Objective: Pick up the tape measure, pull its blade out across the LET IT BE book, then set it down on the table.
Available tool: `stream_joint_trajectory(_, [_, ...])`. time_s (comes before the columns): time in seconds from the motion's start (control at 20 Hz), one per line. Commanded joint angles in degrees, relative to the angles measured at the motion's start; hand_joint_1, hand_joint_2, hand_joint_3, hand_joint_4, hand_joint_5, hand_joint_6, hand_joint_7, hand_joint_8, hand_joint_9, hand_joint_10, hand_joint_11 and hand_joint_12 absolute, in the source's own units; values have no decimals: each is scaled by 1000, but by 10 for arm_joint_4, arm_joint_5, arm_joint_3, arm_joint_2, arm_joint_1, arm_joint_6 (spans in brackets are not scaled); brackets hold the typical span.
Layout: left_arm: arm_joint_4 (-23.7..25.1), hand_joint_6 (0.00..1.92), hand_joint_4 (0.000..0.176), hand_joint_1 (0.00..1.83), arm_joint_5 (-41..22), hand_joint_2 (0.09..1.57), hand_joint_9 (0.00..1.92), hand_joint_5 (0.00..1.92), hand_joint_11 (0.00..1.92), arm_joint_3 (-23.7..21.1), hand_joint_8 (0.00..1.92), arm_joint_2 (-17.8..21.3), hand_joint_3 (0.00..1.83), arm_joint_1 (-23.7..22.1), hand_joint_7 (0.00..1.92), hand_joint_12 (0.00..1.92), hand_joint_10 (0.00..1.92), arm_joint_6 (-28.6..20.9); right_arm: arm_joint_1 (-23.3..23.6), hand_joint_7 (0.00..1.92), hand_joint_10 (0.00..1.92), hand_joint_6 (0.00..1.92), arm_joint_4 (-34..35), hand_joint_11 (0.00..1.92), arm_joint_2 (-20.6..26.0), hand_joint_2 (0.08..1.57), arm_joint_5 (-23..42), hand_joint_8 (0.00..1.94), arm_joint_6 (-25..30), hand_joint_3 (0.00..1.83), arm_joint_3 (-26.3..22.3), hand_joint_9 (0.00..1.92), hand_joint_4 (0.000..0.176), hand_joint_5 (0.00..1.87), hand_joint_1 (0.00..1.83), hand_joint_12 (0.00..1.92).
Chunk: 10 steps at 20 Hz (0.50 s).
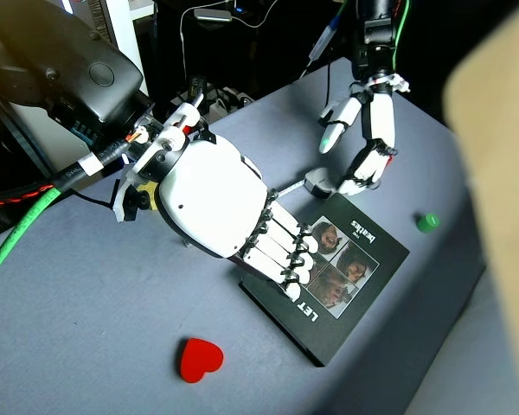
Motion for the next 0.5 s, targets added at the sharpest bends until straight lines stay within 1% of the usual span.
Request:
stream_joint_trajectory(0.0, [-20,0,0,363,-51,1105,586,625,367,1,0,9,0,-3,647,595,0,-4,4,45,0,2,-34,0,3,1125,-11,2,1,0,-2,3,0,11,97,261])
stream_joint_trajectory(0.05, [-20,0,0,362,-49,1100,571,600,363,1,0,14,0,-3,623,594,0,-4,4,48,1,2,-35,0,3,1123,-11,1,1,0,-2,5,0,19,101,302])
stream_joint_trajectory(0.15, [-20,0,0,361,-42,1095,568,561,368,2,0,31,0,-8,588,596,0,-4,5,49,1,2,-35,0,3,1123,-10,1,2,0,-2,6,0,21,99,323])
stream_joint_trajectory(0.2, [-12,0,0,362,-34,1093,556,548,366,4,0,39,0,-18,577,596,0,-4,6,63,5,3,-35,0,3,1123,-9,4,3,0,-3,25,0,28,99,347])
stream_joint_trajectory(0.25, [-2,2,0,361,-25,1094,553,551,357,5,3,43,0,-30,581,593,0,-4,7,106,9,7,-35,0,3,1123,-7,7,3,0,-4,67,0,67,99,416])
stream_joint_trajectory(0.3, [9,8,0,361,-13,1095,563,564,349,5,11,48,0,-51,600,590,4,-4,8,137,10,11,-37,0,4,1123,-4,10,3,0,-5,91,0,98,100,459])
stream_joint_trajectory(0.35, [14,10,0,362,-2,1096,631,632,379,3,13,51,0,-83,679,599,13,9,9,236,8,6,-44,0,4,1114,3,7,6,0,-9,186,0,183,124,633])
stream_joint_trajectory(0.4, [15,38,0,397,11,1117,859,828,563,-1,132,51,0,-119,905,656,117,33,9,464,31,20,-59,107,6,1099,8,12,12,0,-15,397,0,372,189,843])
stream_joint_trajectory(0.45, [26,835,0,501,35,1134,842,779,788,-7,1173,49,0,-155,787,1128,1089,51,8,811,156,69,-78,366,8,1122,12,93,20,2,-21,739,0,644,292,1111])
